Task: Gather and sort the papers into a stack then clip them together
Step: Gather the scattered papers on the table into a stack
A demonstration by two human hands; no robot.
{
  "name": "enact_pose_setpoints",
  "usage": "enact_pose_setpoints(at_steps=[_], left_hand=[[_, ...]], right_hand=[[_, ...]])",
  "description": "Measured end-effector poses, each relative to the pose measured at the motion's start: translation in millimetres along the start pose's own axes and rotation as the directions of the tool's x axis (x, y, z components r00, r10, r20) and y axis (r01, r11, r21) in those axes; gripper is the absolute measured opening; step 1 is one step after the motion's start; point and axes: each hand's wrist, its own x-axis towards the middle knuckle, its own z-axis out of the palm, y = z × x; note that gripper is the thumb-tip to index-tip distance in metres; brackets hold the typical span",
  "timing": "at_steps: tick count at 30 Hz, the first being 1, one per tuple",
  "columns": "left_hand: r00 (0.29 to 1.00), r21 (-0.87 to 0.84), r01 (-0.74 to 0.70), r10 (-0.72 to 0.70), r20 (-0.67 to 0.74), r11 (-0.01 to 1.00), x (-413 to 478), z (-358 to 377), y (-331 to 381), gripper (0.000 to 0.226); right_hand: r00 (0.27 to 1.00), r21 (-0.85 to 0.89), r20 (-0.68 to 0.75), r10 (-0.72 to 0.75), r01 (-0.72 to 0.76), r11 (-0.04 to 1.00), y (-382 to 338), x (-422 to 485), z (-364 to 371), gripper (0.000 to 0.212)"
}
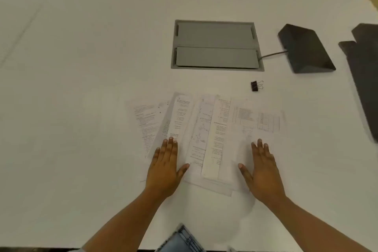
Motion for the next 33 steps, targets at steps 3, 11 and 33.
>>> enact_pose_setpoints(at_steps=[3, 11, 33], left_hand=[[1.0, 0.037, 0.018, -0.019, 0.017, 0.999, -4, 6, 1, 0.089], [0.984, -0.183, 0.116, -0.138, -0.114, 0.976, -2, -16, 38, 0.091], [0.914, -0.748, 0.405, -0.204, 0.351, 0.525, 33, -32, 132, 0.033]], right_hand=[[0.997, -0.048, 0.064, 0.035, -0.032, 0.998, 5, -4, 5, 0.092], [0.996, 0.049, 0.058, 0.072, -0.075, 0.996, 7, -8, -2, 0.083], [0.99, 0.187, 0.098, 0.106, -0.122, 0.975, 19, -34, -7, 0.08]])
